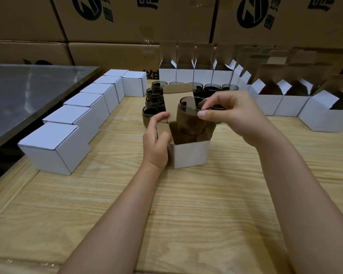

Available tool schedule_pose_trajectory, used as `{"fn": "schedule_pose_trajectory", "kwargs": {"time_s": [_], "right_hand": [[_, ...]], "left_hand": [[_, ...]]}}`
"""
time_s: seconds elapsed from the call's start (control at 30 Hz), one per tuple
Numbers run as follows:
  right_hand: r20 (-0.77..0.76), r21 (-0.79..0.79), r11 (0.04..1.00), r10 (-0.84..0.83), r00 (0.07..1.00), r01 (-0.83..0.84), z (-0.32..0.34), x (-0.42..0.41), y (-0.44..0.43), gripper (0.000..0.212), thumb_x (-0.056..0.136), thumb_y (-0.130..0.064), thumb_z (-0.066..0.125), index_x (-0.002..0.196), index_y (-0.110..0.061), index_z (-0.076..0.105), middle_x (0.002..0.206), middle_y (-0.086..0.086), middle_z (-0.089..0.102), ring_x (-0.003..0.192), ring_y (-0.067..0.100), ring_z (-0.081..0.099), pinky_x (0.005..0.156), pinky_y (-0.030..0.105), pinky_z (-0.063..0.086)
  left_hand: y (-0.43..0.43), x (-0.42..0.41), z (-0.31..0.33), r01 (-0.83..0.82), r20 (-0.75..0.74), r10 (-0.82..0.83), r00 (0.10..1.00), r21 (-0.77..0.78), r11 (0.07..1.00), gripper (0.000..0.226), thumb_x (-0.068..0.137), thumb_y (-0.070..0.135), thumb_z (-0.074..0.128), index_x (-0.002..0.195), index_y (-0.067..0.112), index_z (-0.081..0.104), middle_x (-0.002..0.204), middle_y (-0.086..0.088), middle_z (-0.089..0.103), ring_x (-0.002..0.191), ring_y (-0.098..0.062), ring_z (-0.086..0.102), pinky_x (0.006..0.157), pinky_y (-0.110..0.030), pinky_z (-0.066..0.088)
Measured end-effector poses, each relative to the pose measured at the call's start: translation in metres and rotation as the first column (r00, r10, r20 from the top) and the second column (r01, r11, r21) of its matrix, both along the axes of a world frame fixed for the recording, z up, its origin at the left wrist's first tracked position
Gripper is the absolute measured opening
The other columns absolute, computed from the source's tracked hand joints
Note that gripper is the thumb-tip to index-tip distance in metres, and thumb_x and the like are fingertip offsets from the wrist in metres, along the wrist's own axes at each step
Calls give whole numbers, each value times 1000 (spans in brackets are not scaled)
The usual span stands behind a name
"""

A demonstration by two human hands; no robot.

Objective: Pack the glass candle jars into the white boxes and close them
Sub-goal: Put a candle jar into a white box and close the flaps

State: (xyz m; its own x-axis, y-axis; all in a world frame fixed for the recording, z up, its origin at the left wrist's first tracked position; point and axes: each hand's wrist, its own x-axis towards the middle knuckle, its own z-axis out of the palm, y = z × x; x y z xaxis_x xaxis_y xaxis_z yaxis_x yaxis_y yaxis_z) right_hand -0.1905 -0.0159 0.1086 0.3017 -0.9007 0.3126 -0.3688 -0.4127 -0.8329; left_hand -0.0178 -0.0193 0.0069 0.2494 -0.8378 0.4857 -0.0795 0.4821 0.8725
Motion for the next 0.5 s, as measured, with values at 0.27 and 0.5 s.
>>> {"fn": "schedule_pose_trajectory", "kwargs": {"time_s": [0.27,0.5], "right_hand": [[-315,43,999,23,949,-10,-15,11,-2,12,70,-31,81,62,-28,72,80,-4,70,87,13,62,85,40,50],[-551,-59,998,-44,833,14,-27,15,-10,19,87,-29,63,73,-20,74,110,-7,65,119,20,46,113,54,15]], "left_hand": [[-1,0,0,5,-10,-5,1000,16,1000,53,67,8,40,118,-1,53,92,5,63,82,-6,59,77,-28,48],[-2,0,-2,18,-39,-17,999,22,1000,53,66,8,40,117,2,53,91,2,63,76,-8,56,71,-27,46]]}}
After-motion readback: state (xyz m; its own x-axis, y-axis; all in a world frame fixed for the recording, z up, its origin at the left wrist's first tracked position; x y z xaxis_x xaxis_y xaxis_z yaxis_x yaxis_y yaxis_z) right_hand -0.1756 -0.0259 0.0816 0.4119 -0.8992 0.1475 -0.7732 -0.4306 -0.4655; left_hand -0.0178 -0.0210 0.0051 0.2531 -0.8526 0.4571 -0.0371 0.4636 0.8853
